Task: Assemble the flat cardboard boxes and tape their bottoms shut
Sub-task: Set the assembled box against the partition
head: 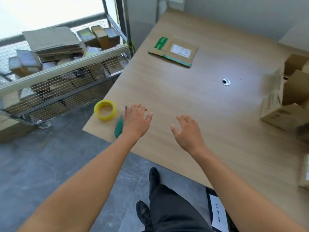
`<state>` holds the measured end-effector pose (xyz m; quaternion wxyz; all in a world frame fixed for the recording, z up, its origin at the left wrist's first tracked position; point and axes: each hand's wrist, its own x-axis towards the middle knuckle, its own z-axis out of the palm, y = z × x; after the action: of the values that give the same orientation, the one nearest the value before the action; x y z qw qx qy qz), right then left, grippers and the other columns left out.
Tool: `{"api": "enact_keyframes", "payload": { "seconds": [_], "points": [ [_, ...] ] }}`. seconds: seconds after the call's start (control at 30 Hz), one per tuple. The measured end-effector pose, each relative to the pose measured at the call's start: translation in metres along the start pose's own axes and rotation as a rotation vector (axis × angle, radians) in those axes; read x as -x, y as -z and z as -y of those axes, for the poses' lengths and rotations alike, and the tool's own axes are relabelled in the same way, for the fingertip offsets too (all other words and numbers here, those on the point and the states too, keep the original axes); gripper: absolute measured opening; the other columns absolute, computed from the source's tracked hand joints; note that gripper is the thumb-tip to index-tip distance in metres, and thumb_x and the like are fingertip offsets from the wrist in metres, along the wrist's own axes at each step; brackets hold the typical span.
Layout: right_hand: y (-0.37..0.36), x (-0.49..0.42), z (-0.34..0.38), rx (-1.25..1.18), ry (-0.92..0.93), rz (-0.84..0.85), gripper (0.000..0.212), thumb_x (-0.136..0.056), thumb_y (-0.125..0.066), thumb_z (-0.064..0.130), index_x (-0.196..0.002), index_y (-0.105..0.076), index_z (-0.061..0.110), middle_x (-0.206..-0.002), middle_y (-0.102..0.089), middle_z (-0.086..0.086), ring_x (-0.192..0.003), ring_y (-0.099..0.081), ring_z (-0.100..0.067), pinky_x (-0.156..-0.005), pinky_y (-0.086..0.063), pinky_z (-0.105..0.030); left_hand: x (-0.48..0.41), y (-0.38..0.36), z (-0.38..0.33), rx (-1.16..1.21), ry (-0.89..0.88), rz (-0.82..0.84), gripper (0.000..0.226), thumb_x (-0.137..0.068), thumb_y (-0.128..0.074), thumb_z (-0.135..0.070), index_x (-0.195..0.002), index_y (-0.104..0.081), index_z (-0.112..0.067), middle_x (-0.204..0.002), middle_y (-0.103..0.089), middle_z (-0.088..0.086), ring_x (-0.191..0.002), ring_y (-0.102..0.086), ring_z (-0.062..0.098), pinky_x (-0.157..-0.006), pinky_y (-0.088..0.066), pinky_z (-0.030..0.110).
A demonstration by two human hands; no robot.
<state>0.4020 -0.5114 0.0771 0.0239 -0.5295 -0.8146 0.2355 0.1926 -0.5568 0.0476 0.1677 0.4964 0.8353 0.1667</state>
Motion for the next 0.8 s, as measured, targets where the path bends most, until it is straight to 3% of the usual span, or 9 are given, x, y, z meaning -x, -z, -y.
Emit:
{"api": "enact_keyframes", "payload": {
  "seconds": [0.27, 0.5, 0.8],
  "points": [
    [-0.027, -0.106, 0.04, -0.043, -0.071, -0.013, 0.053, -0.104, -0.048, 0.04, -0.15, -0.044, 0.013, -0.156, -0.041, -0.008, -0.148, -0.029, -0.026, -0.124, -0.015, -0.047, -0.111, 0.025, 0.052, -0.03, 0.04, 0.064, 0.046, -0.1, -0.045, -0.05, -0.137, -0.055, -0.023, -0.156, -0.036, 0.001, -0.151, -0.016, 0.026, -0.123, -0.005, 0.047],
    [0.005, -0.197, 0.048, -0.061, -0.182, -0.098, 0.054, -0.104, -0.048, 0.04, -0.15, -0.044, 0.013, -0.155, -0.043, -0.008, -0.146, -0.033, -0.027, -0.122, -0.021, -0.045, -0.23, 0.038, 0.036, -0.037, -0.071, 0.191, 0.053, -0.101, -0.04, -0.054, -0.144, -0.046, -0.024, -0.16, -0.028, -0.001, -0.152, -0.009, 0.023, -0.123, -0.004, 0.048],
    [0.015, -0.296, 0.036, -0.15, -0.328, -0.185, 0.065, -0.102, -0.047, 0.048, -0.157, -0.031, 0.018, -0.161, -0.031, -0.001, -0.15, -0.025, -0.019, -0.122, -0.023, -0.036, -0.389, 0.021, 0.023, -0.037, -0.2, 0.224, 0.069, -0.096, -0.038, -0.065, -0.147, -0.041, -0.018, -0.156, -0.034, 0.006, -0.146, -0.025, 0.028, -0.121, -0.015, 0.047]
  ]
}}
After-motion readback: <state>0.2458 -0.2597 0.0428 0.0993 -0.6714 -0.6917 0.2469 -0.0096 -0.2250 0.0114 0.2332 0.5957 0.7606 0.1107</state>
